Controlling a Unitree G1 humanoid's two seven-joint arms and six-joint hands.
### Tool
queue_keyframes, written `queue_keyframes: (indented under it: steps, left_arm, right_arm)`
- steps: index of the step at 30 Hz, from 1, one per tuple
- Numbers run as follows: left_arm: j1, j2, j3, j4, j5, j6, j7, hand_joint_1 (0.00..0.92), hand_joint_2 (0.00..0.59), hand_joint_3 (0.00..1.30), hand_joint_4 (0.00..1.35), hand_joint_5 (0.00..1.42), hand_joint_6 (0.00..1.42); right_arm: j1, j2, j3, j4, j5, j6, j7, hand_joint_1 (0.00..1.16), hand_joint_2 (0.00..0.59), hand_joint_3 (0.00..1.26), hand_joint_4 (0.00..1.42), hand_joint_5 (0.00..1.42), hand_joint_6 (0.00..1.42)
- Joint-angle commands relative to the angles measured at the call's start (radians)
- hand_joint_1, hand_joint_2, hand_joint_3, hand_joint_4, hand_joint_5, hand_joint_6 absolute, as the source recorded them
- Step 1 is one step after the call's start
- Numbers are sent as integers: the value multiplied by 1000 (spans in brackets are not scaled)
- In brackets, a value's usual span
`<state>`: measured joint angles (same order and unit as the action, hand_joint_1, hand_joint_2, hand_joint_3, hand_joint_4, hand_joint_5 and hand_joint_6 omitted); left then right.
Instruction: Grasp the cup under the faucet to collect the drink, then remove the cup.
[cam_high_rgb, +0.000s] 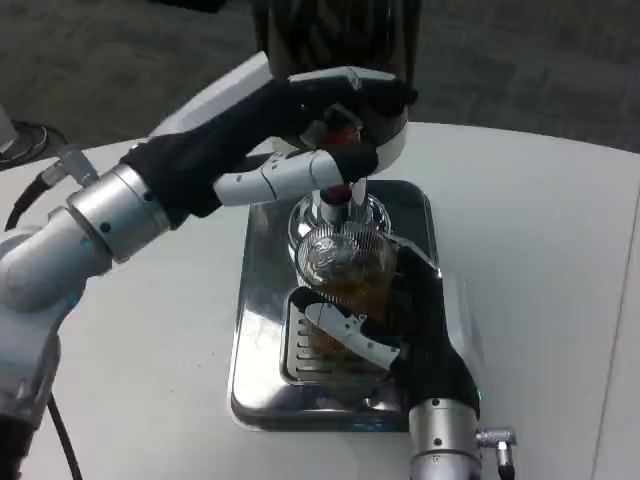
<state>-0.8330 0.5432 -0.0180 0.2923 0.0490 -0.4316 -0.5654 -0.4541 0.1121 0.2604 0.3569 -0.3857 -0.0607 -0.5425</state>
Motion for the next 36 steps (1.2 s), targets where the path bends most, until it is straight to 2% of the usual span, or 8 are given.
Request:
queue_keyframes:
  steps: [1,10,15,23,29,36]
  left_arm:
    - [-10,-9,24,-16,-14,0,31,0,90,288,263,392,364]
    - [-6,-20,46,-39,-31,10,40,0,90,305,293,425,390]
    - [16,-16,70,-67,-45,20,47,0,90,311,301,428,392]
    - [71,-10,112,-125,-65,46,66,0,88,333,321,447,396]
    - [94,-11,135,-151,-76,62,81,0,89,343,332,456,407]
    - [137,-5,164,-208,-93,88,103,0,89,347,339,457,410]
  right_arm:
    - [18,67,-1,-15,12,-5,-14,818,201,761,824,831,451]
    - [61,50,-1,-83,2,-6,-6,825,190,810,872,887,482]
    - [108,34,3,-151,-1,4,21,829,178,834,900,926,502]
    - [174,8,16,-251,-18,46,64,949,115,875,924,956,522]
    - [223,0,26,-326,-36,69,75,991,117,917,975,985,557]
    - [283,-30,33,-431,-48,94,114,1008,120,945,989,995,577]
